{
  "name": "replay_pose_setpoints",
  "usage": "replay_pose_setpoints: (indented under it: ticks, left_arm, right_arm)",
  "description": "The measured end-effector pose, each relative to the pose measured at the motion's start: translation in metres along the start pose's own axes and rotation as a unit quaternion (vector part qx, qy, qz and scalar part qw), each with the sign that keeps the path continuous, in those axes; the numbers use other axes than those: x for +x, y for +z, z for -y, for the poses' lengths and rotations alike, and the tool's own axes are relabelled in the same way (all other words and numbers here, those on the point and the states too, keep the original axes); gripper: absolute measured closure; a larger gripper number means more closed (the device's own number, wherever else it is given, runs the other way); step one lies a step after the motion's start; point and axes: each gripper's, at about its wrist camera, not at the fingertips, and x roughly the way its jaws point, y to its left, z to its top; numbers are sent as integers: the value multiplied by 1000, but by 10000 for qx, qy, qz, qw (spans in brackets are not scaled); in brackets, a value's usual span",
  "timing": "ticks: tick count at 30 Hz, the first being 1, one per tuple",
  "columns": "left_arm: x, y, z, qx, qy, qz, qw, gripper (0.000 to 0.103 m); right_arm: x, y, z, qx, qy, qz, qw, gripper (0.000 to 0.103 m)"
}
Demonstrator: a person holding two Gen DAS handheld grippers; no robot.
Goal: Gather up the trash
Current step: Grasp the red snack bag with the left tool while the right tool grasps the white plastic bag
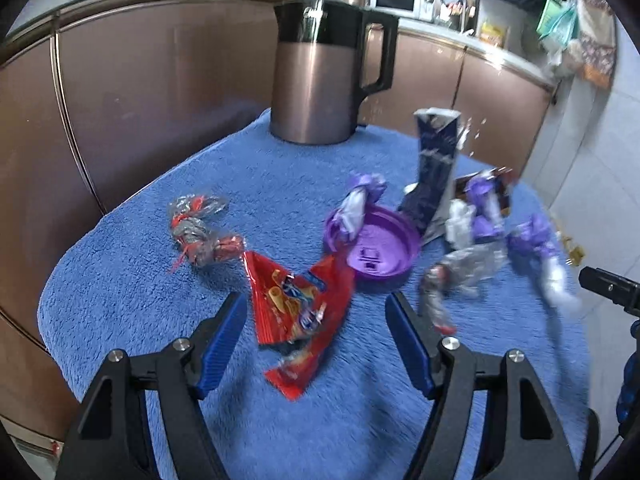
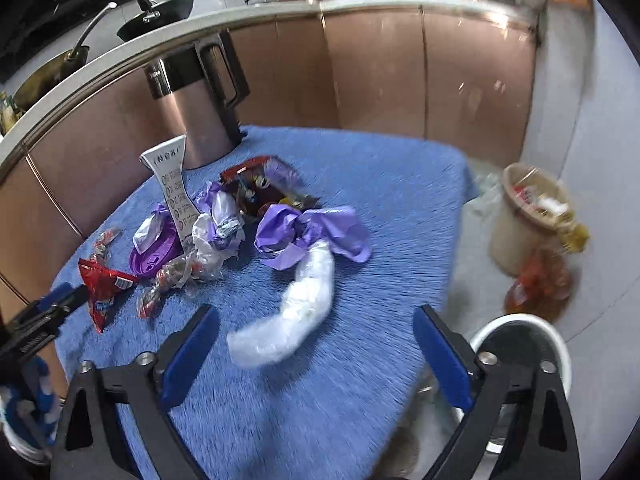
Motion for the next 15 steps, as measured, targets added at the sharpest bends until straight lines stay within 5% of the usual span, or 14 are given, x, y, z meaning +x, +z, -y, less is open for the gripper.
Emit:
replay_pose_setpoints:
  ticks: [4, 6, 8, 11, 15]
  left_arm:
    - [16, -1, -4, -115, -39, -230, 9997, 55]
    - [22, -3, -7, -216, -141, -381, 9989, 76]
    - [23, -6, -8, -280, -220, -419, 9985, 82]
    - [15, -7, -7, -261, -219, -325, 9989, 90]
    - [-4, -10, -10, -350, -242, -197, 9989, 92]
  right_arm:
    - [26, 4, 3, 81, 90, -234, 9997, 22]
    - [37, 3, 7, 171, 188, -357, 9990, 34]
    - [43, 0, 10, 220, 319, -452, 9982, 54]
    - [41, -5, 13, 263, 377, -493, 9977, 69]
    - [29, -13, 17, 329, 500, -480, 9971, 72]
